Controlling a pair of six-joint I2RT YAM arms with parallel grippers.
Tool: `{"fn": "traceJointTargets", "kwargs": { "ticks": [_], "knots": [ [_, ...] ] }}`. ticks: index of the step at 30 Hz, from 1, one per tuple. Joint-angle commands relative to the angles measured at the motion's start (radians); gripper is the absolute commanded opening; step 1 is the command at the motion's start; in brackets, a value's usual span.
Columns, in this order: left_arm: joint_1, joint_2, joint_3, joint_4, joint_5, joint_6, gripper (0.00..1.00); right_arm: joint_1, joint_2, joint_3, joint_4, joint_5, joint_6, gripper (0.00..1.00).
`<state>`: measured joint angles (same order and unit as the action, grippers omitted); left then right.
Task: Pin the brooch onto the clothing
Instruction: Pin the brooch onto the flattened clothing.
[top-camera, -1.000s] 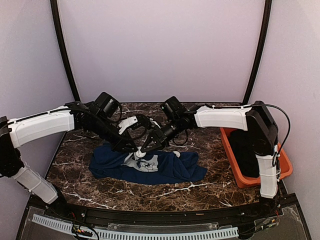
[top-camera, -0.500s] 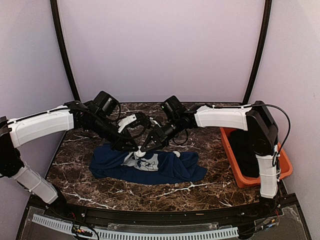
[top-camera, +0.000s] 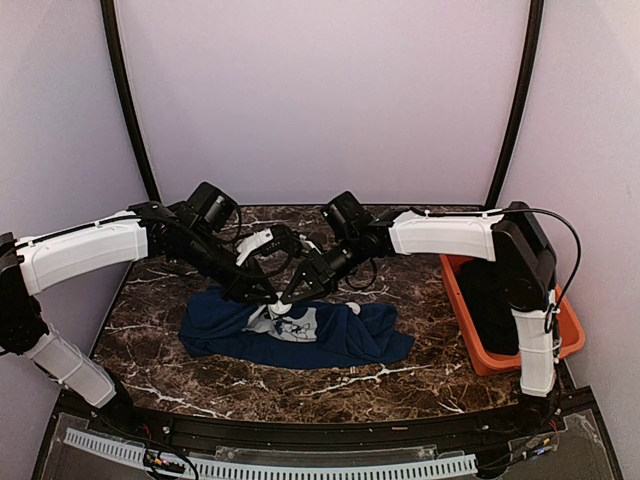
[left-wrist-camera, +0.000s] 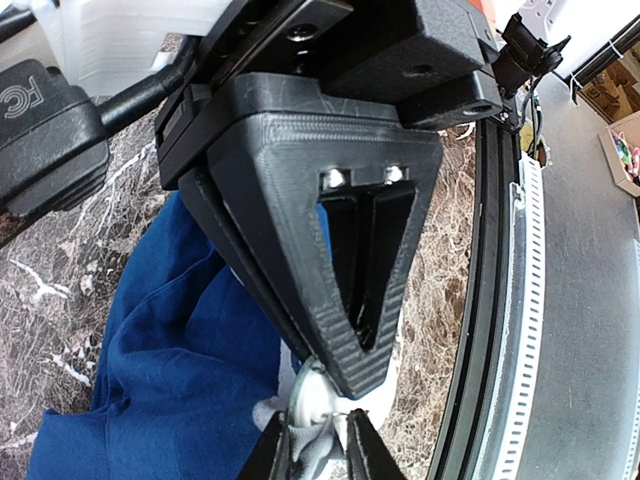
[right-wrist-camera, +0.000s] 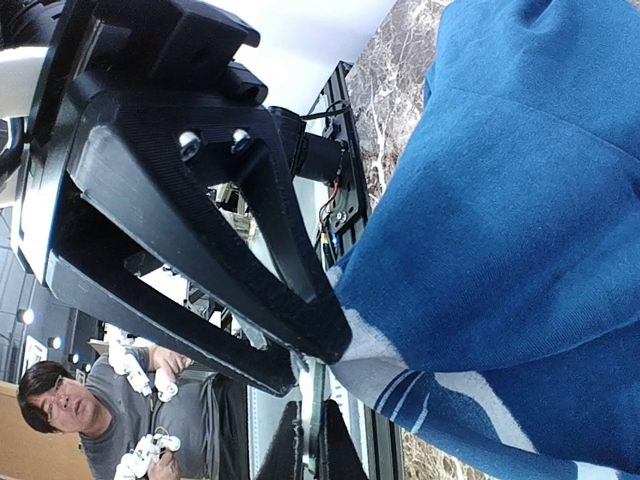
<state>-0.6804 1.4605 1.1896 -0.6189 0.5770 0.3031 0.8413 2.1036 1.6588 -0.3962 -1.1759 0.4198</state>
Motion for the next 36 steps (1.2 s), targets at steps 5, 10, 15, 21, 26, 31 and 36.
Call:
{"fn": "traceJointTargets", "kwargs": {
  "ticks": [5, 10, 15, 21, 26, 31, 36],
  "knots": [
    [0.000, 0.028, -0.003, -0.014, 0.004, 0.004, 0.19, -0.006, -0.032, 0.027, 0.037, -0.025, -0.001, 0.00],
    [-0.009, 0.042, 0.001, -0.021, 0.000, 0.005, 0.19, -0.007, -0.032, 0.027, 0.037, -0.022, -0.001, 0.00],
    [-0.013, 0.044, 0.001, -0.022, -0.004, 0.004, 0.19, -0.006, -0.028, 0.025, 0.038, -0.020, 0.000, 0.00],
    [-0.017, 0.044, 0.002, -0.021, -0.004, 0.004, 0.19, -0.006, -0.020, 0.027, 0.037, -0.012, 0.008, 0.00],
    [-0.018, 0.036, 0.000, -0.014, 0.003, 0.003, 0.19, -0.007, -0.015, 0.027, 0.037, -0.007, 0.010, 0.00],
    [-0.018, 0.032, -0.001, -0.009, 0.017, 0.003, 0.19, -0.007, -0.013, 0.028, 0.035, -0.003, 0.011, 0.00],
    [-0.017, 0.024, -0.003, -0.004, 0.036, 0.005, 0.19, -0.008, -0.007, 0.028, 0.034, -0.002, 0.014, 0.00]
  ]
}}
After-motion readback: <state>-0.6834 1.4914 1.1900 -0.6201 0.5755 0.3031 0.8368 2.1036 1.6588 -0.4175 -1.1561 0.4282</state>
